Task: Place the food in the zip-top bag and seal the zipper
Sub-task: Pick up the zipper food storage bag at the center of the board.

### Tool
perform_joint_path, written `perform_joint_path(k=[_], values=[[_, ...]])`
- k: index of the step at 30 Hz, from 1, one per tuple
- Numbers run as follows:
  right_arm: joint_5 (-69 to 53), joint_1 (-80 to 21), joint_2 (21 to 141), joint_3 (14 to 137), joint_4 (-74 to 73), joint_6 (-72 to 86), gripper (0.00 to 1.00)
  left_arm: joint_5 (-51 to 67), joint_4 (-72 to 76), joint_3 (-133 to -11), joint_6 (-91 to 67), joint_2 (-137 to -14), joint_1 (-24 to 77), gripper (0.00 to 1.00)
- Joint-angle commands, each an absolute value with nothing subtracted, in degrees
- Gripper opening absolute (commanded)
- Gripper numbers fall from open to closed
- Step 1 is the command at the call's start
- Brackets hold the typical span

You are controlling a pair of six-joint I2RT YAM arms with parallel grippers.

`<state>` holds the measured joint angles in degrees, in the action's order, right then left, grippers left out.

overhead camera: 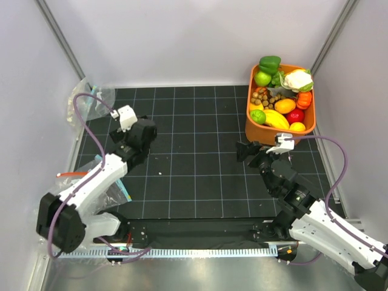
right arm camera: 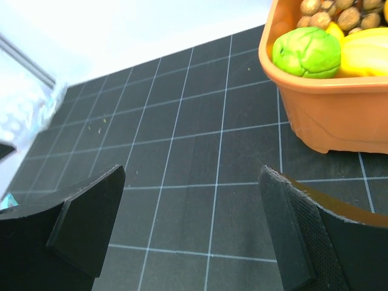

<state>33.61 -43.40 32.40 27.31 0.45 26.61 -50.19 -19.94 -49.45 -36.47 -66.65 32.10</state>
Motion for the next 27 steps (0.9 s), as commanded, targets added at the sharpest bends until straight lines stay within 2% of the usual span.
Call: perform_joint_path(k=[1,5,9,14,22,27], values=[[30.25,-43.42,33.22,27.51,3.78,24.79,1.0,-46.76,-23.55,-55.71,-44.1,-72.05,26.13,1.0],[27.87,-43.42,32.08,26.55,4.74,24.08,1.0,-49.47,-24.52,-62.99,-40.18,-79.7,23.12,1.0],[26.46,-43.42,31.11,25.75,5.54,23.99,1.0,-57.38,-29.43,-78.0,-29.9,-89.79,22.5,1.0],[25.14,-43.42,31.9,26.54,4.66,25.31,1.0,-62.22,-36.3,-90.86,-21.29,-100.0,19.34,1.0],[25.4,-43.42,27.78,25.84,3.25,27.33,0.99,-61.36,-36.91,-106.59,-13.72,-120.12,12.31,1.0],[25.4,-43.42,25.76,25.75,2.37,28.3,1.0,-60.11,-38.06,-122.03,-8.89,-135.83,8.79,1.0]])
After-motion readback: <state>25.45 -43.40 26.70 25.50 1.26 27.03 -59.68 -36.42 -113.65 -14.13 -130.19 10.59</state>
